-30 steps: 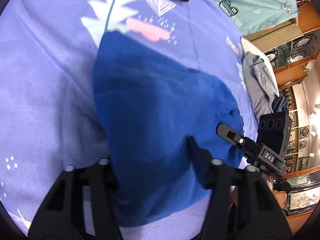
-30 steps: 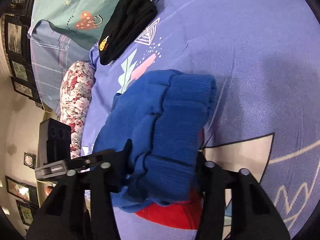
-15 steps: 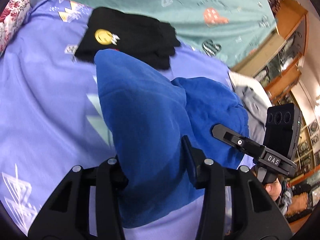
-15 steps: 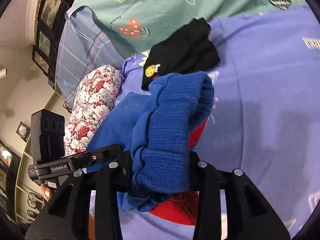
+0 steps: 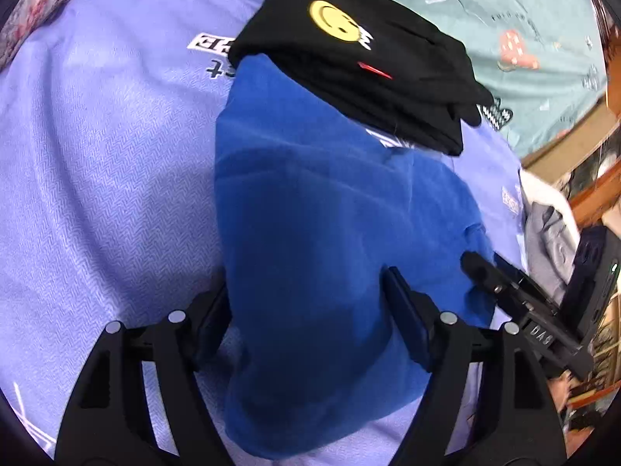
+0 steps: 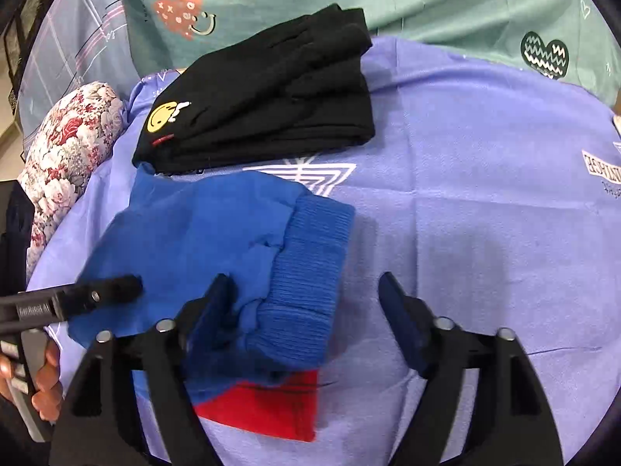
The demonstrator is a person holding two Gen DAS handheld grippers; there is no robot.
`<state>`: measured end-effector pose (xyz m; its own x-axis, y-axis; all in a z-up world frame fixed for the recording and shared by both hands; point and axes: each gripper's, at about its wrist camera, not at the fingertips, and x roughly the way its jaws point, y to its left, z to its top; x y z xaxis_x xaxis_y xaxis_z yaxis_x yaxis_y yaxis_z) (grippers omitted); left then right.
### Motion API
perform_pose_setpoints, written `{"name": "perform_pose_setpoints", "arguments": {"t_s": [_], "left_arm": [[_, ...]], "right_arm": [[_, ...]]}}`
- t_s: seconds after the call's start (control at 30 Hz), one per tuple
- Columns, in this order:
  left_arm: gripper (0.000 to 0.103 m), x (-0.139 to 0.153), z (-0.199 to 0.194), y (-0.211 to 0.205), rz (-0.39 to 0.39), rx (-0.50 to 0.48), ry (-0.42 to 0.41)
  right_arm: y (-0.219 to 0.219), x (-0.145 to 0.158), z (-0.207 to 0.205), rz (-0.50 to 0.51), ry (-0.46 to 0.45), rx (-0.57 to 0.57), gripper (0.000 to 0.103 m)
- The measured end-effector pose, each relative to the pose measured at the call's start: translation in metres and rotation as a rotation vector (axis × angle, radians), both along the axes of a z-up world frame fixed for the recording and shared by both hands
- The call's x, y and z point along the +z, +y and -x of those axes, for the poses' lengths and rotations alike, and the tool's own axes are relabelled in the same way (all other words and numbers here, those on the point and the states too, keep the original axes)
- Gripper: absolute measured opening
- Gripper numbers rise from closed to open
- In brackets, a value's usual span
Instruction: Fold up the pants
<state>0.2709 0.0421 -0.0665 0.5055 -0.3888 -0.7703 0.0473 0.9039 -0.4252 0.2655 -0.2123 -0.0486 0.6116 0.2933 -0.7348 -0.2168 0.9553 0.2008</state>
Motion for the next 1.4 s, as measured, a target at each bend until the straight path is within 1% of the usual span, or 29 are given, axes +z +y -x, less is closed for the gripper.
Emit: {"name": "perform_pose_setpoints", "arguments": {"t_s": [0.03,0.1,0.17,0.2,0.23,0.3,0.37,0.43,0.5,0.53,0.6,0.7,0.8,0.87,0.97,1.1,1.27,1.33,1.4], "left_arm": [[0.085,0.003,0.002,-0.002,-0.043,0.012,-0.001],[0.087,0.010,0.007,-0.001,-0.082,0.039,-0.012],[0.088,0.022,0.017,0.001,-0.102,0.065,-0.027],[0.092,0.028,0.024,0.001,-0.109,0.084,-0.036],[0.096,0.033,0.031,0.003,-0.117,0.103,-0.048],[0.098,0.045,0.050,0.001,-0.132,0.129,-0.078],[0.099,0.059,0.069,-0.003,-0.145,0.135,-0.111],[0.101,0.068,0.085,-0.005,-0.179,0.156,-0.135],[0.101,0.077,0.105,-0.012,-0.224,0.183,-0.162],[0.101,0.081,0.112,-0.016,-0.231,0.187,-0.171],[0.101,0.087,0.131,-0.023,-0.251,0.178,-0.205],[0.101,0.089,0.151,-0.033,-0.289,0.177,-0.215],[0.101,0.086,0.163,-0.038,-0.261,0.146,-0.195],[0.101,0.085,0.175,-0.045,-0.277,0.125,-0.214],[0.101,0.087,0.189,-0.056,-0.333,0.105,-0.253],[0.101,0.090,0.198,-0.060,-0.344,0.104,-0.261],[0.101,0.091,0.201,-0.060,-0.345,0.109,-0.256],[0.101,0.091,0.201,-0.059,-0.342,0.116,-0.246],[0.101,0.088,0.199,-0.057,-0.358,0.140,-0.223]], "right_arm": [[0.001,0.001,0.001,0.013,0.001,-0.003,0.079],[0.003,0.006,0.006,0.040,-0.008,-0.015,0.079],[0.010,0.018,0.016,0.096,-0.041,-0.035,0.079],[0.010,0.024,0.025,0.111,-0.067,-0.039,0.079],[0.011,0.034,0.035,0.112,-0.096,-0.034,0.079],[0.011,0.048,0.053,0.105,-0.132,-0.024,0.080],[0.012,0.061,0.072,0.120,-0.164,-0.050,0.084],[0.008,0.069,0.091,0.126,-0.181,-0.089,0.088],[0.006,0.070,0.103,0.114,-0.173,-0.099,0.089],[0.006,0.069,0.111,0.106,-0.162,-0.097,0.089],[0.005,0.067,0.124,0.104,-0.153,-0.093,0.089],[0.005,0.066,0.142,0.101,-0.157,-0.108,0.091],[0.002,0.061,0.159,0.065,-0.150,-0.110,0.091],[0.001,0.059,0.167,0.058,-0.145,-0.110,0.091],[-0.003,0.056,0.176,0.046,-0.145,-0.111,0.091],[-0.010,0.056,0.183,0.016,-0.136,-0.123,0.091],[-0.015,0.060,0.190,0.016,-0.148,-0.126,0.091],[-0.017,0.059,0.191,0.009,-0.145,-0.128,0.092],[-0.017,0.058,0.192,0.013,-0.140,-0.126,0.093]]}}
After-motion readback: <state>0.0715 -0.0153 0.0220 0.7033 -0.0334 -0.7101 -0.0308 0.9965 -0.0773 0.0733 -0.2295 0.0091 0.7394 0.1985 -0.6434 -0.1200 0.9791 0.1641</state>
